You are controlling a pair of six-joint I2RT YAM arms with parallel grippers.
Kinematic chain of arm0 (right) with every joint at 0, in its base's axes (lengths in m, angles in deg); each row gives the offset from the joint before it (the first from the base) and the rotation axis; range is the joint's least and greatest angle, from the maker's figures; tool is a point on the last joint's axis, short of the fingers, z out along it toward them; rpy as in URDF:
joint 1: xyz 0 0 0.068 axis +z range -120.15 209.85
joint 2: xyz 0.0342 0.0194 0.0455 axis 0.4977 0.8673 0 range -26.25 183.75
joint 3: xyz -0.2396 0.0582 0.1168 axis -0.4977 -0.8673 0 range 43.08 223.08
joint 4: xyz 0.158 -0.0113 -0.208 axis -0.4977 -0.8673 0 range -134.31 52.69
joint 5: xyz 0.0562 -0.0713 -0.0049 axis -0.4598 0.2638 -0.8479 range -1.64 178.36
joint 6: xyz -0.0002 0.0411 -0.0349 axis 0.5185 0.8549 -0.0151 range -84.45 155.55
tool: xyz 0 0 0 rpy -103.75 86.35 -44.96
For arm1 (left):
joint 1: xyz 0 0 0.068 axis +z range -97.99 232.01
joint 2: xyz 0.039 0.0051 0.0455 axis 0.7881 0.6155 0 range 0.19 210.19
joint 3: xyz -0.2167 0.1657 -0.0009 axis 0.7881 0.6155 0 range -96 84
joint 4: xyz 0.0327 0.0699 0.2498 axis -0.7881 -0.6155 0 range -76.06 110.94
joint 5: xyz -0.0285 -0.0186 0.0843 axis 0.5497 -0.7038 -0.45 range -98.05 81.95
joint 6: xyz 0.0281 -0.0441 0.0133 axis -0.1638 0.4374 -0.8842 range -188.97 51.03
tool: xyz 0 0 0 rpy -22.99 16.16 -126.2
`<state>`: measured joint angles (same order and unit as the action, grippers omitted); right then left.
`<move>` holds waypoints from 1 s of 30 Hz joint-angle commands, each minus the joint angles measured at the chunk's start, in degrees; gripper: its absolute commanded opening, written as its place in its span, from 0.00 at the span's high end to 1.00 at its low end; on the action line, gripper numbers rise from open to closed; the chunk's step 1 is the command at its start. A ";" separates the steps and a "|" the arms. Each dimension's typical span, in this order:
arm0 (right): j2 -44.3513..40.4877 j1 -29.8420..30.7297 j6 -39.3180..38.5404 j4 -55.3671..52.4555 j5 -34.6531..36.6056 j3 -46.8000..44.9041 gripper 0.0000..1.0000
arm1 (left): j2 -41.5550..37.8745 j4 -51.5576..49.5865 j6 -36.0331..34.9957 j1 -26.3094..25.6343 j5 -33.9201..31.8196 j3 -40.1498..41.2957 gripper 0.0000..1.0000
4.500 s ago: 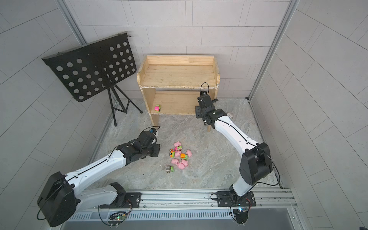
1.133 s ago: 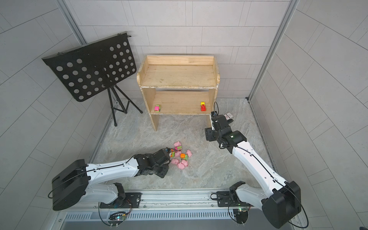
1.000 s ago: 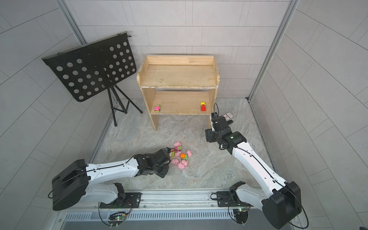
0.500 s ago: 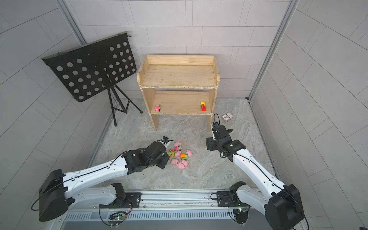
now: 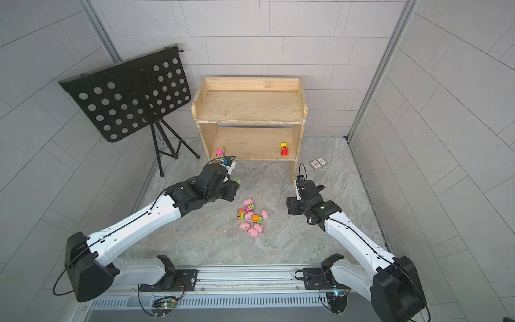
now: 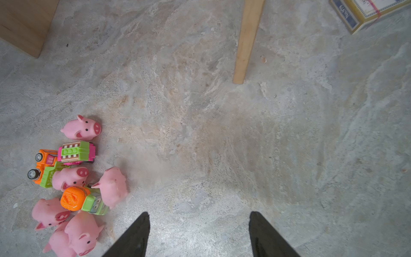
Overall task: Organize plastic toys on shelves
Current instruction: Place the plastic toy on the shelf.
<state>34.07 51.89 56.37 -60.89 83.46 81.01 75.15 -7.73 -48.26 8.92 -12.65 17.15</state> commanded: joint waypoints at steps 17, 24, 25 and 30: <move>-1.50 -0.31 1.42 0.81 -0.09 -0.84 0.27 | 13.15 -0.17 -5.04 6.69 -9.44 -17.17 0.75; -1.49 -0.30 1.60 0.73 -0.14 -0.80 0.27 | 18.29 -0.24 -6.81 8.15 -11.03 -22.35 0.75; -1.40 -0.32 1.64 0.72 -0.10 -0.84 0.27 | 18.98 -0.28 -6.82 8.35 -11.01 -23.06 0.75; -1.38 -0.33 1.76 0.55 -0.19 -0.85 0.27 | 21.86 -0.52 -6.84 8.98 -10.98 -25.85 0.75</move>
<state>33.41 51.89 57.49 -60.27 83.19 80.86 96.09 -7.91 -54.20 17.33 -22.53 -6.08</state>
